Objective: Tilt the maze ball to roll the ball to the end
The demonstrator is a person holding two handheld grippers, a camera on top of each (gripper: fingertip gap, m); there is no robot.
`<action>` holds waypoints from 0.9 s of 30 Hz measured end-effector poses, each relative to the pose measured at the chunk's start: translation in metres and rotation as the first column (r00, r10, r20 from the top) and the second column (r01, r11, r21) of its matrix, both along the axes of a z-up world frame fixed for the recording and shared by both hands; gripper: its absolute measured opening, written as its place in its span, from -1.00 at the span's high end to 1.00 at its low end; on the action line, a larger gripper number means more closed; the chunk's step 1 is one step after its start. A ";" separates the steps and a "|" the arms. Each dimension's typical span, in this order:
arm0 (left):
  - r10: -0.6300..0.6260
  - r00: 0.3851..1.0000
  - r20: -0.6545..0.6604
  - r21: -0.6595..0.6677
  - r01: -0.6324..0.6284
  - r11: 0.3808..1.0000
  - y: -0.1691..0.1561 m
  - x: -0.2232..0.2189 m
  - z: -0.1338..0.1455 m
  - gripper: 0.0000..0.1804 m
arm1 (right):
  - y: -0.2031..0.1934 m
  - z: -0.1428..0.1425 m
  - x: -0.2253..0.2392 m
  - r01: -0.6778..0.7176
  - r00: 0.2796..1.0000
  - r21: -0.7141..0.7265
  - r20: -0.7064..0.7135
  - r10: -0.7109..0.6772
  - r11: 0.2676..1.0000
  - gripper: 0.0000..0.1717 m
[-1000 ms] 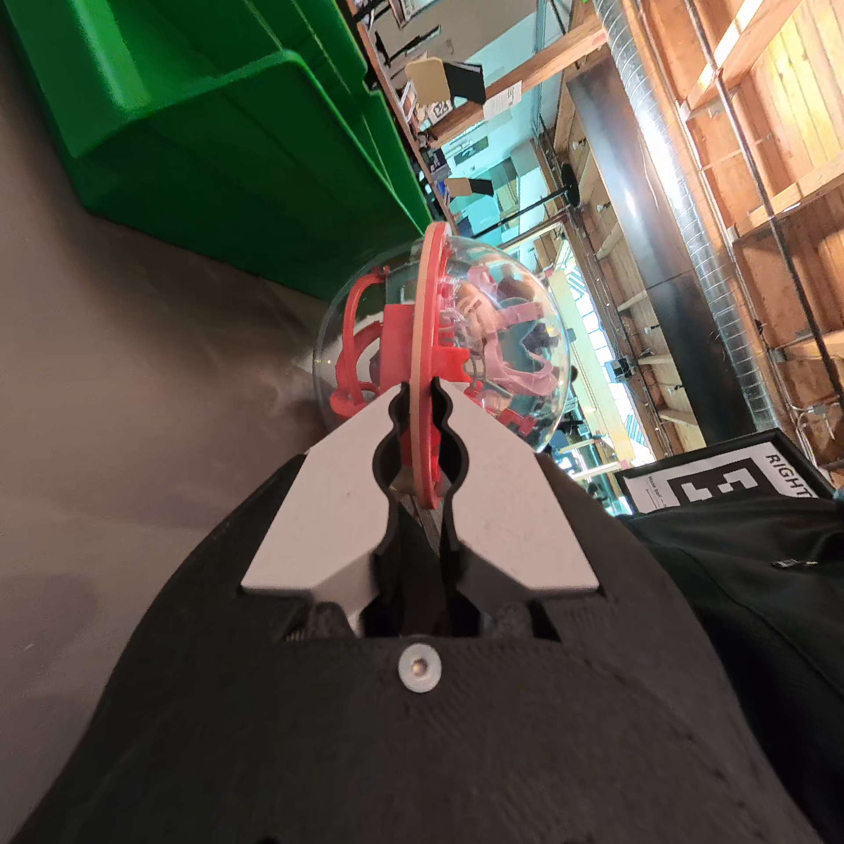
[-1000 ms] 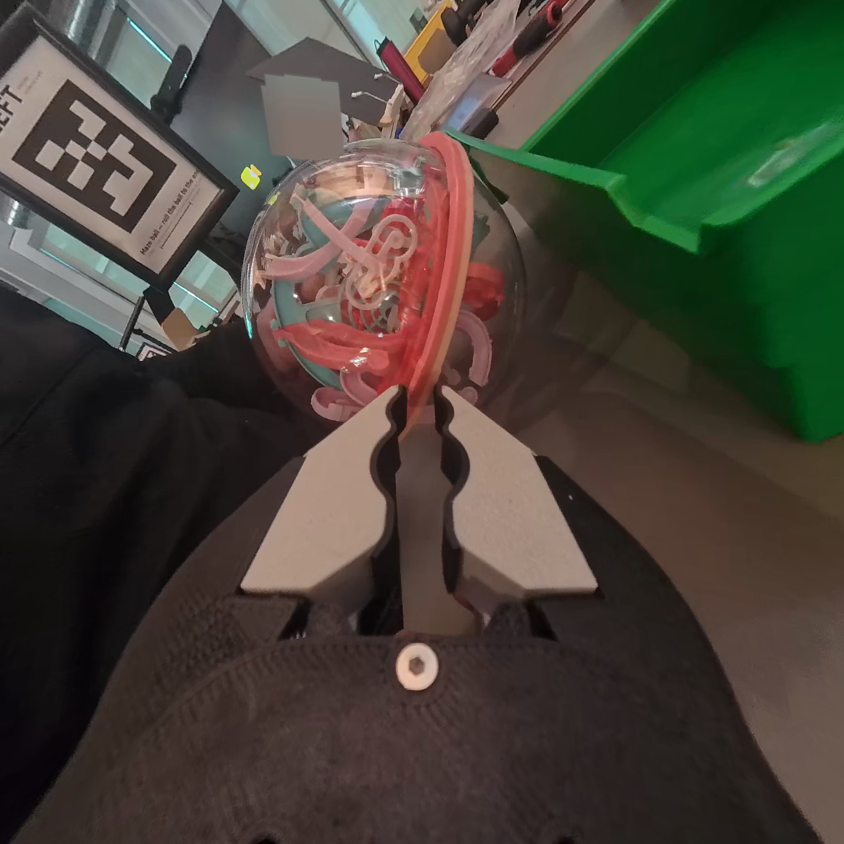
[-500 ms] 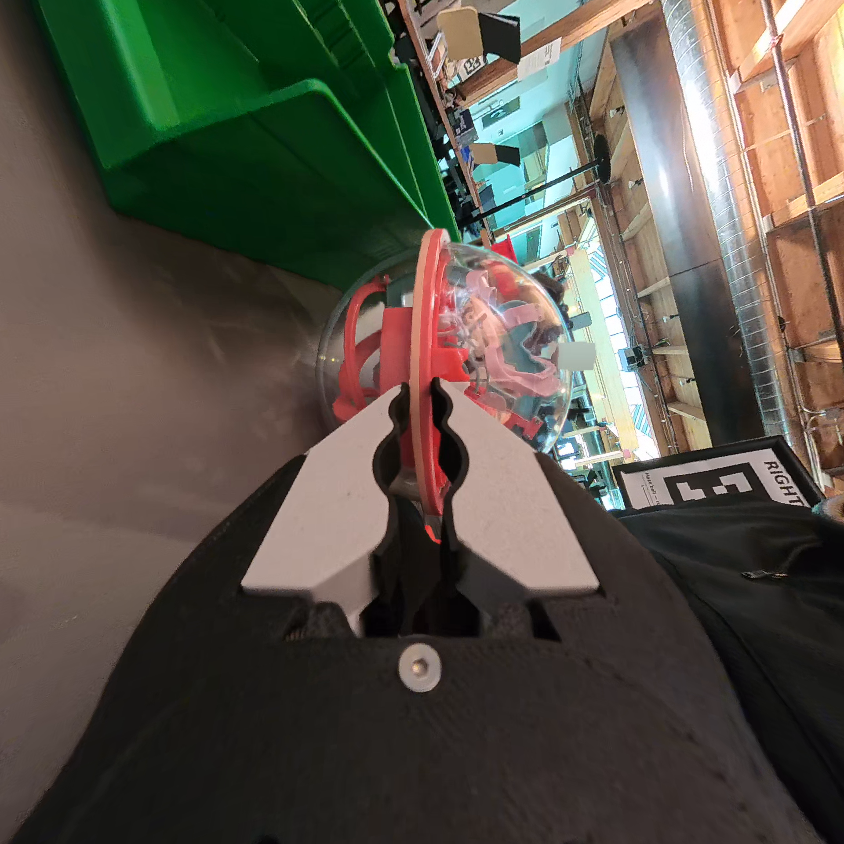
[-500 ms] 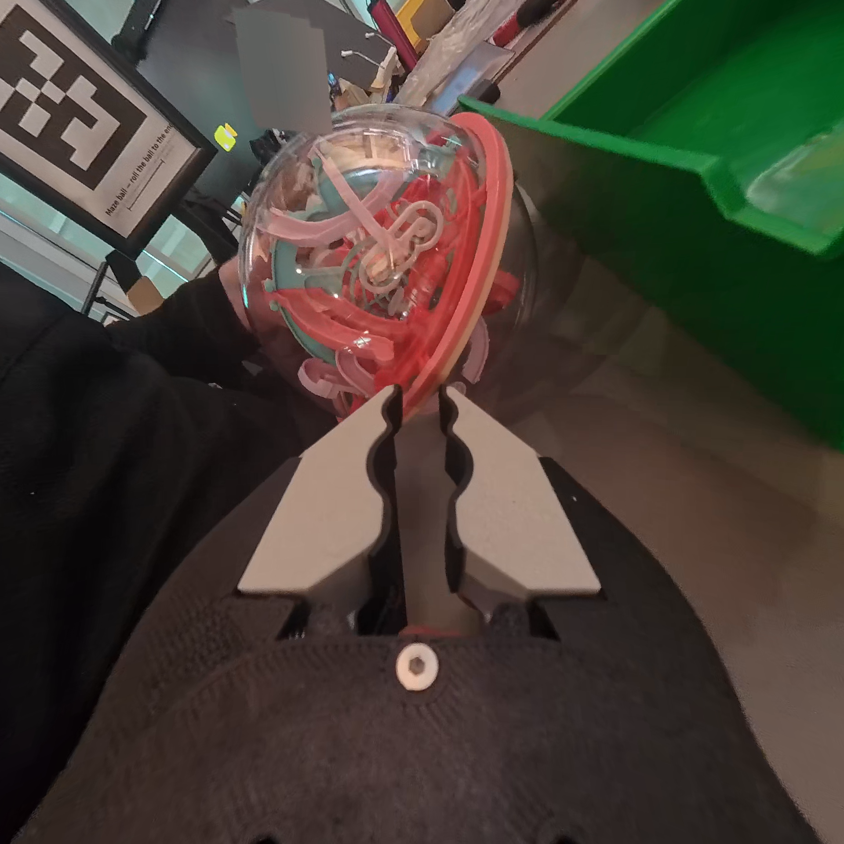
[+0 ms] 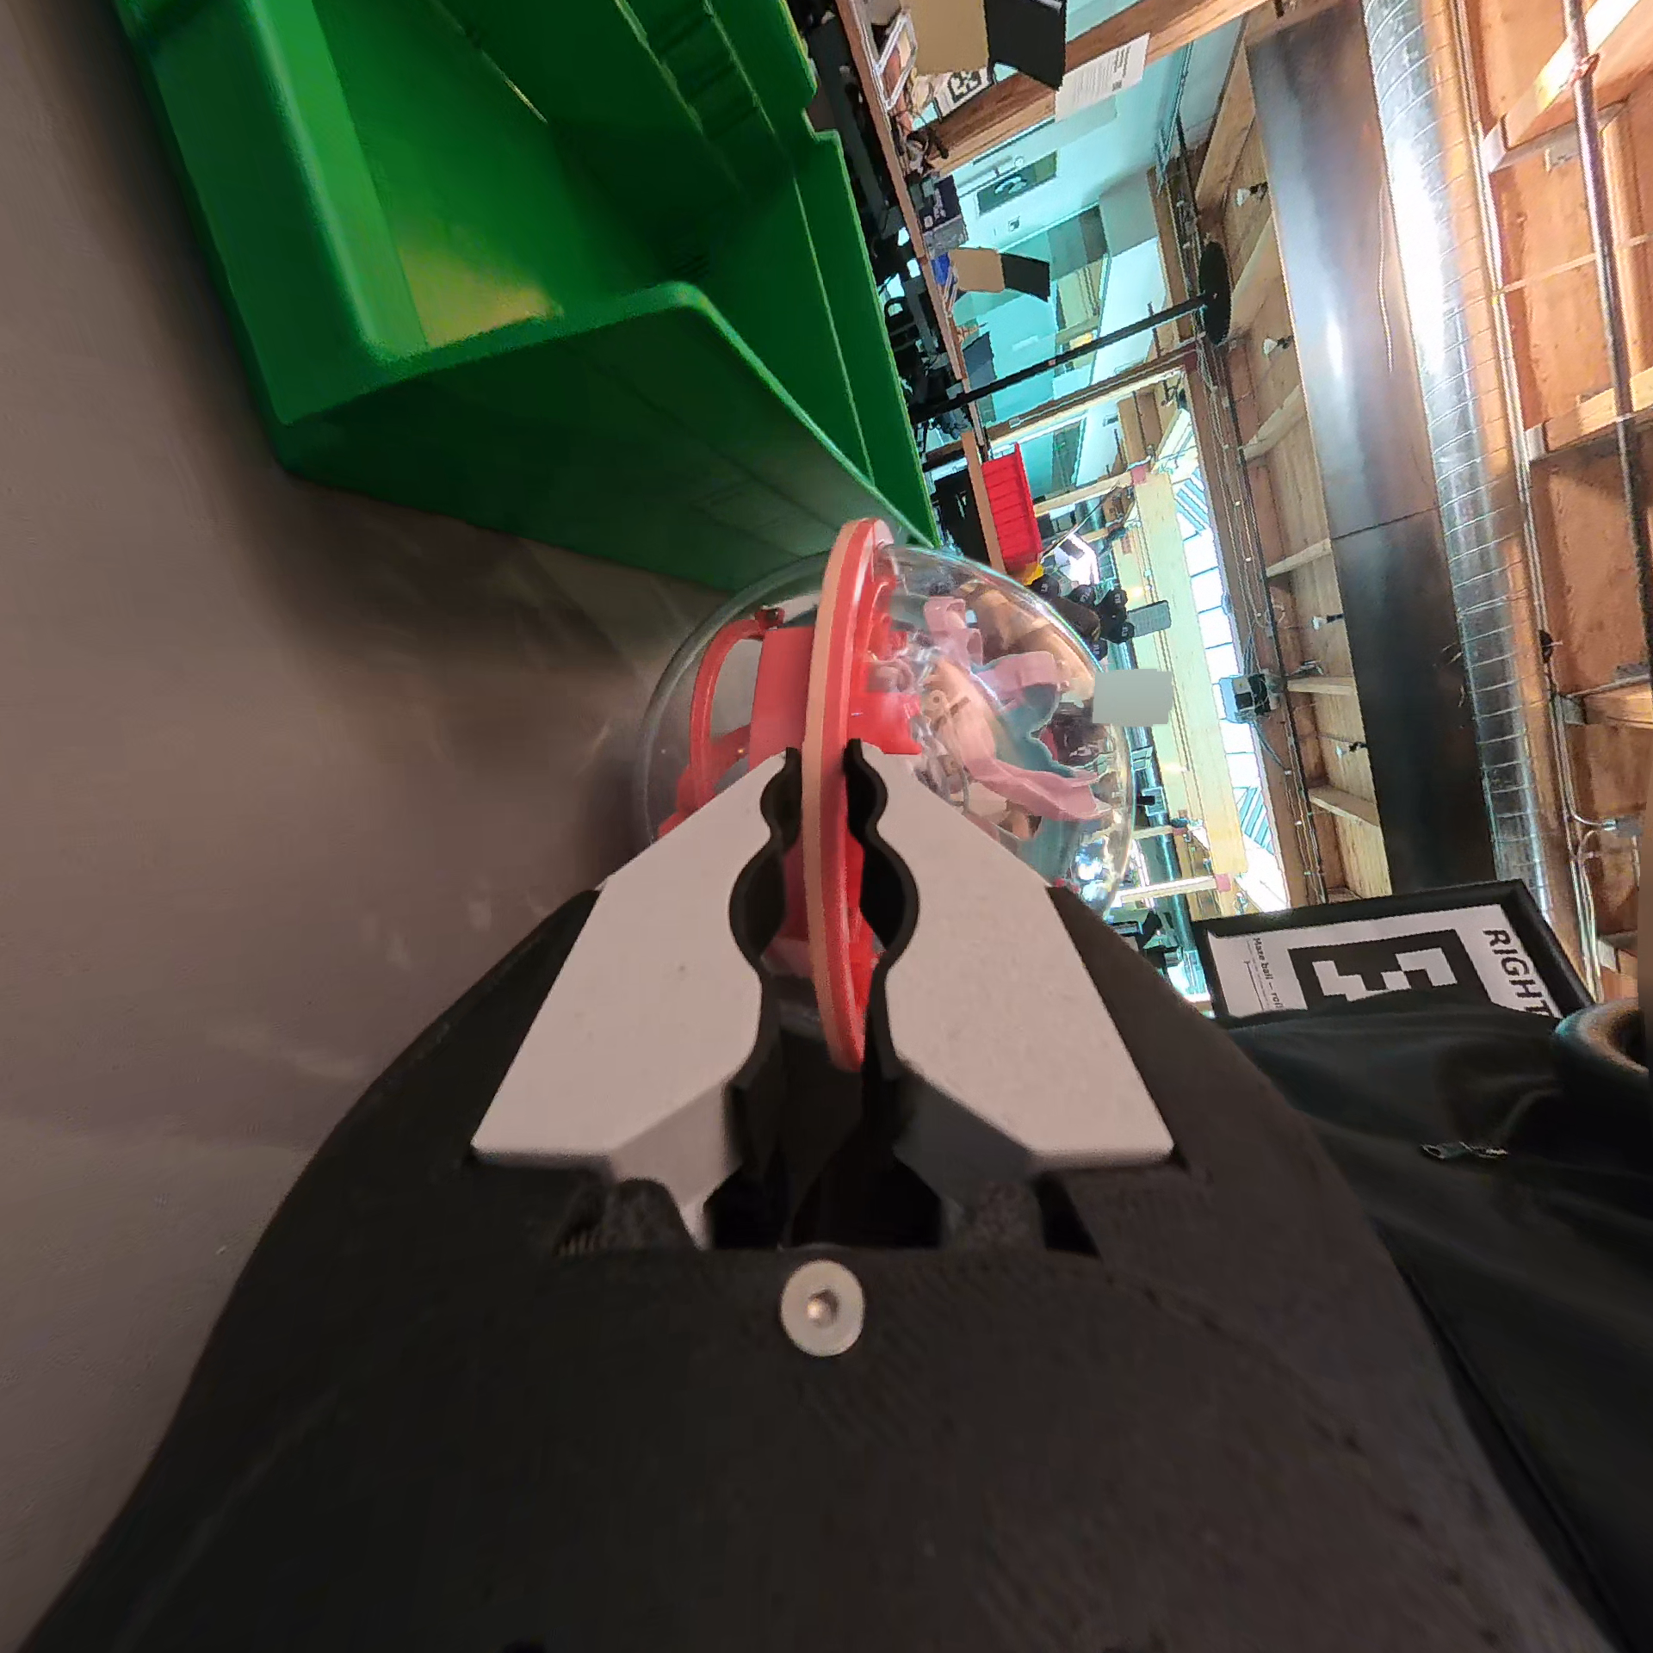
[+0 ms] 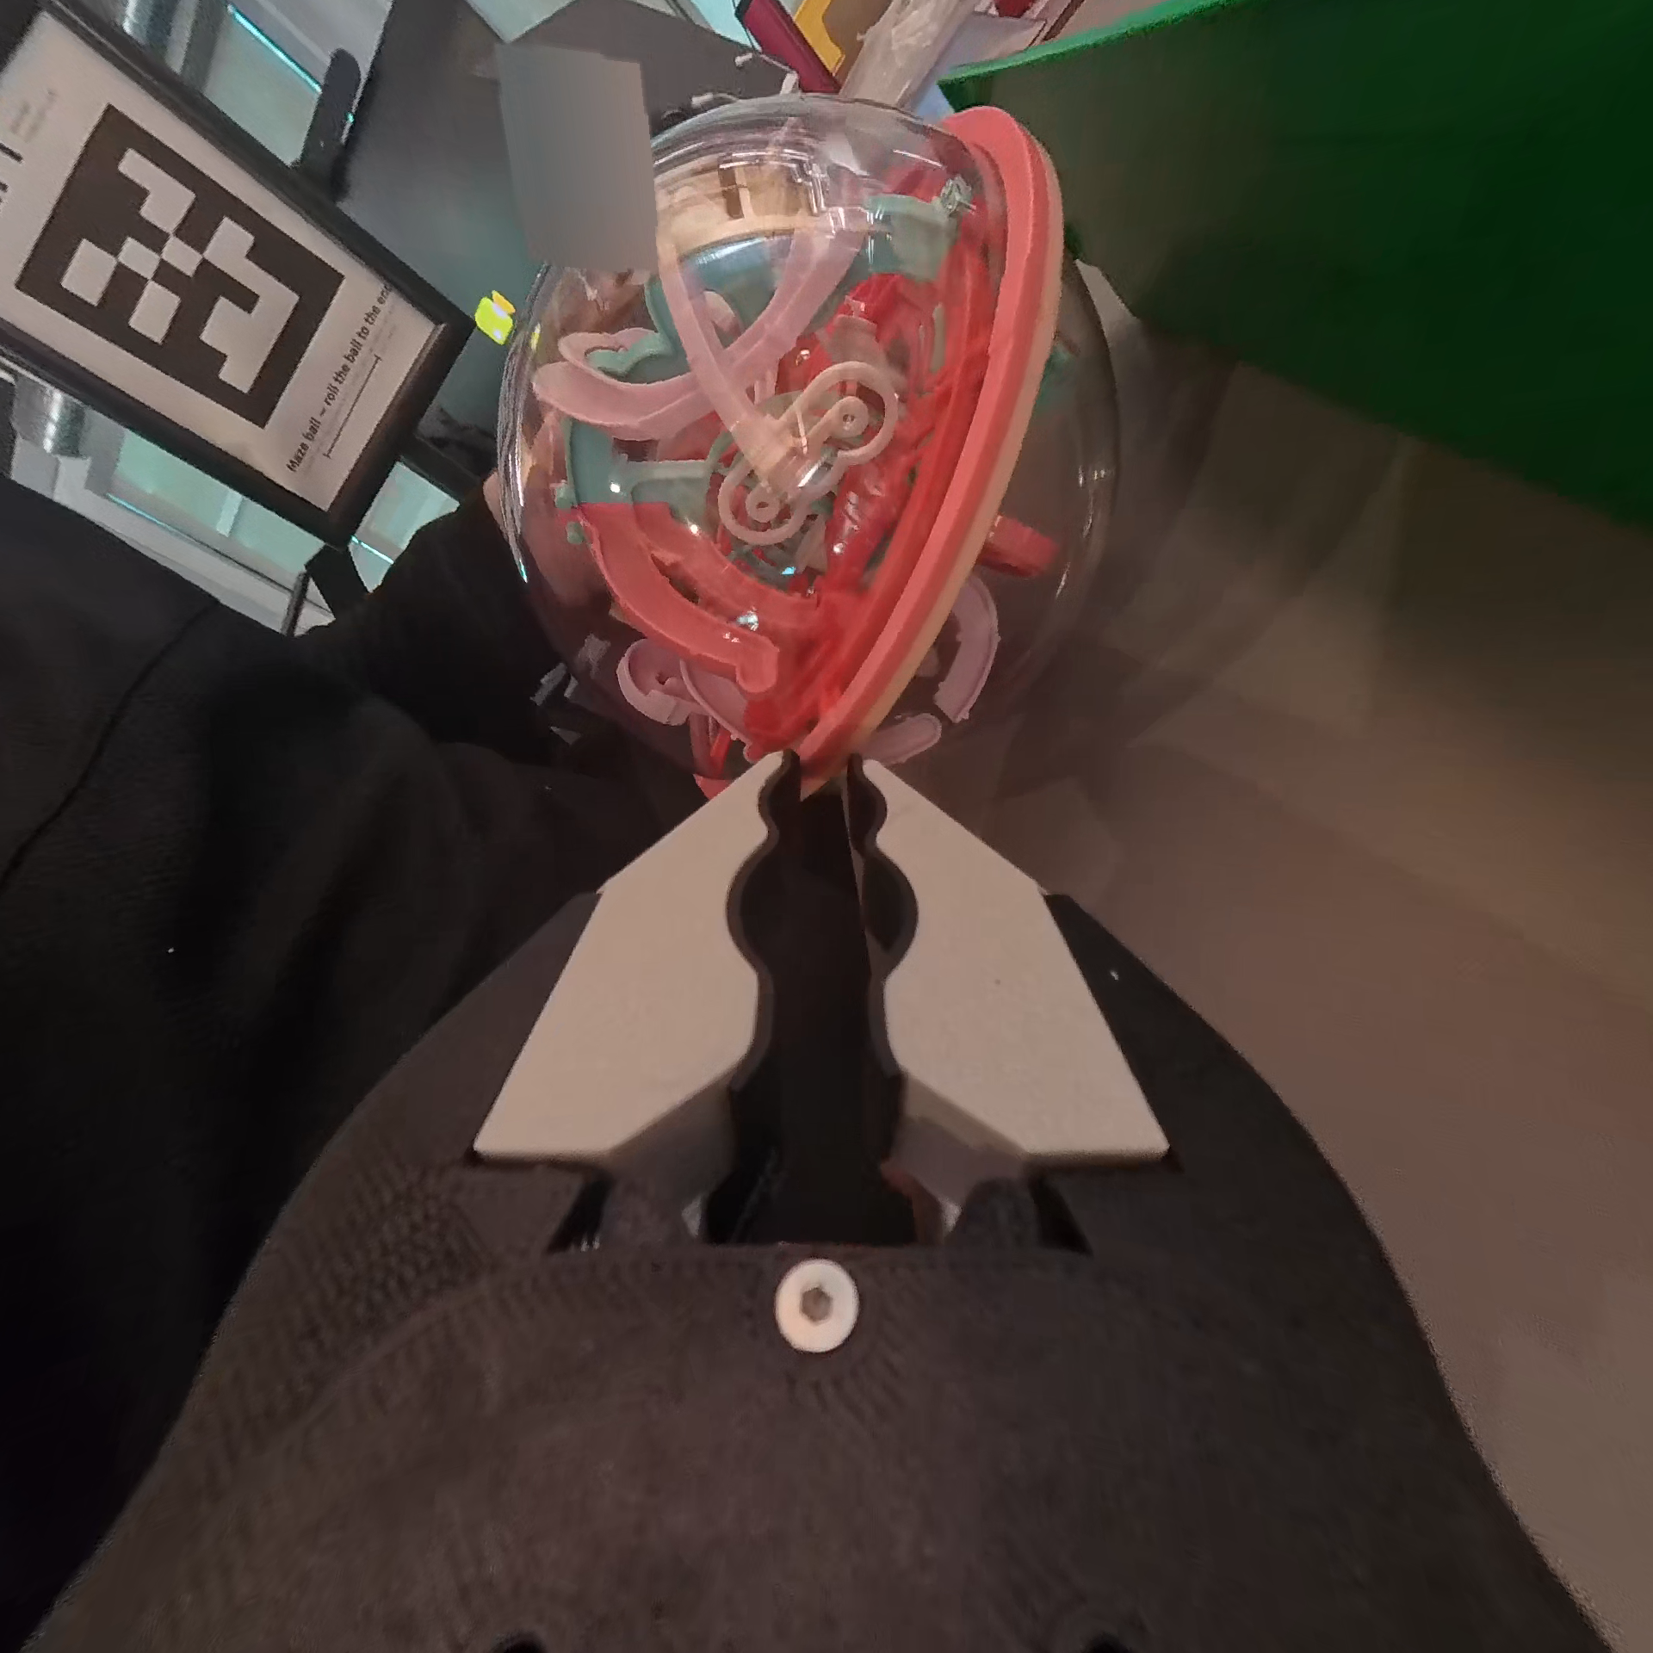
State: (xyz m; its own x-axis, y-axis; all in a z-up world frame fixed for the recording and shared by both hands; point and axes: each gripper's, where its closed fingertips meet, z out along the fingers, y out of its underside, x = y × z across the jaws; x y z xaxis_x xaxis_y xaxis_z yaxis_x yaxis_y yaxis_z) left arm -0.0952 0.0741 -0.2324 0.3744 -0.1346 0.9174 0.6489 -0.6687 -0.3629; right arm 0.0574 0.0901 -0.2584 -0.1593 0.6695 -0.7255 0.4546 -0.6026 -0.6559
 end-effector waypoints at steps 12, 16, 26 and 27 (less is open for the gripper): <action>-0.030 0.999 0.011 -0.041 0.031 0.999 0.018 -0.004 -0.001 0.91 | -0.005 0.002 -0.002 0.036 0.999 -0.101 -0.010 -0.037 0.994 0.92; -0.039 0.999 0.005 -0.058 0.039 0.998 0.018 -0.003 0.001 0.91 | -0.009 -0.001 -0.002 0.070 0.997 -0.128 0.019 -0.069 0.989 0.91; -0.092 0.995 -0.035 -0.027 0.091 0.995 0.024 -0.002 0.001 0.91 | 0.025 0.001 0.001 0.204 0.979 -0.036 -0.006 -0.205 0.978 0.72; -0.098 0.994 -0.037 -0.020 0.097 0.995 0.025 -0.001 0.001 0.91 | 0.031 -0.001 0.001 0.212 0.977 -0.010 0.002 -0.212 0.977 0.72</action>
